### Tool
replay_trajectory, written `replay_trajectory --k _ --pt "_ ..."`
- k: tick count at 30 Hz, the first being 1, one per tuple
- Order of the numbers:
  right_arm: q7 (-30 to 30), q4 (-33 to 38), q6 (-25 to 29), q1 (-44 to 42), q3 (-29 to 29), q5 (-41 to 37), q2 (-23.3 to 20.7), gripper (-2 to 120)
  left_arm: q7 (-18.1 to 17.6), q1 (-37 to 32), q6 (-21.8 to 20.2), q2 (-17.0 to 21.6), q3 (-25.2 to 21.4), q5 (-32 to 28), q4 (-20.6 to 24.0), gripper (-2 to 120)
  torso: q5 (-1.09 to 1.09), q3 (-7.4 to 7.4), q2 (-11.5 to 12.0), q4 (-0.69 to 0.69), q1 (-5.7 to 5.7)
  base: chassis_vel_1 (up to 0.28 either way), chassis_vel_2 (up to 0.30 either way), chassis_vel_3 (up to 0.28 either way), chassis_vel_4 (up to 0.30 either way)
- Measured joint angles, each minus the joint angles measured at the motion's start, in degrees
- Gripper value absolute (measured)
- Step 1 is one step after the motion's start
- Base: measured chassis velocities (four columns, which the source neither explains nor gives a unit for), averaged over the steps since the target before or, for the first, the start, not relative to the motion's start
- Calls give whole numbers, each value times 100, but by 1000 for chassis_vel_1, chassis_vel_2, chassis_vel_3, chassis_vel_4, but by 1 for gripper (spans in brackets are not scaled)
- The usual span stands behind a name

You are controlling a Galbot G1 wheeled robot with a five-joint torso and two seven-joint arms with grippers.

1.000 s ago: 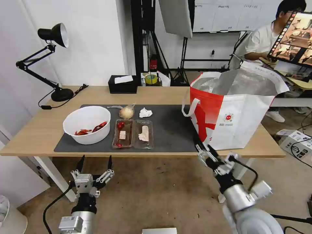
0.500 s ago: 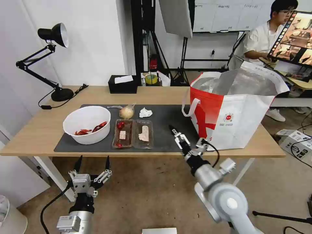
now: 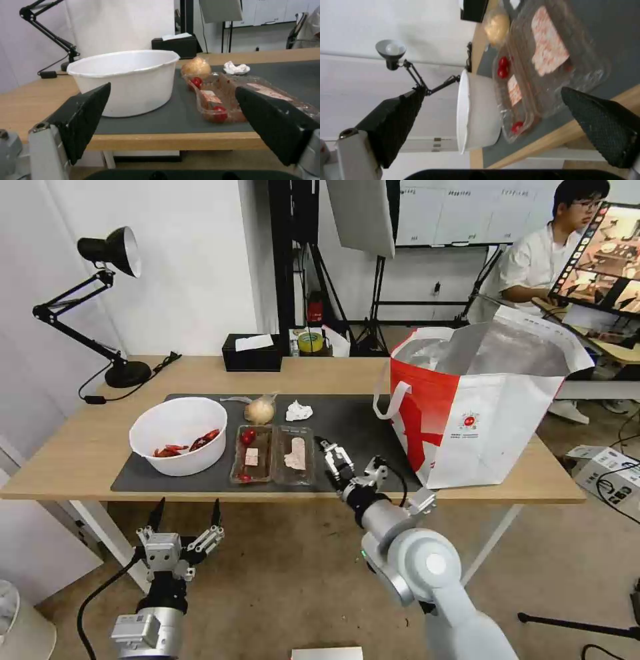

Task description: Pick up the trash from the table and place it into the takeout bag.

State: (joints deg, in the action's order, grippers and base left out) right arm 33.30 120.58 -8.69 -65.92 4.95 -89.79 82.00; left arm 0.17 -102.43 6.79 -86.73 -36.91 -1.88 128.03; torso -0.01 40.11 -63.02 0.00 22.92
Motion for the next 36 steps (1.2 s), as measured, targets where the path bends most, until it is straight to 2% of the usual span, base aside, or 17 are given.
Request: replay_trajectory --k 8,18,24,30,36 --pt "226 -151 455 -19 -317 217 294 100 0 13 -72 81 -39 -63 -5 100 0 0 0 0 0 0 0 0 0" --pt "327 -522 515 266 -461 222 512 100 -10 43 -106 85 -109 -109 -64 100 1 0 0 0 0 0 0 0 0" --pt "407 -592 515 296 -470 264 580 100 -12 40 -106 92 -116 -115 -79 100 1 0 0 0 0 0 0 0 0" --pt "778 -644 510 279 -422 361 715 100 -15 44 -131 156 -130 -139 -107 100 1 0 0 0 0 0 0 0 0" --pt "810 -671 507 238 -366 369 754 100 -17 57 -133 162 -123 -142 -142 100 1 0 0 0 0 0 0 0 0"
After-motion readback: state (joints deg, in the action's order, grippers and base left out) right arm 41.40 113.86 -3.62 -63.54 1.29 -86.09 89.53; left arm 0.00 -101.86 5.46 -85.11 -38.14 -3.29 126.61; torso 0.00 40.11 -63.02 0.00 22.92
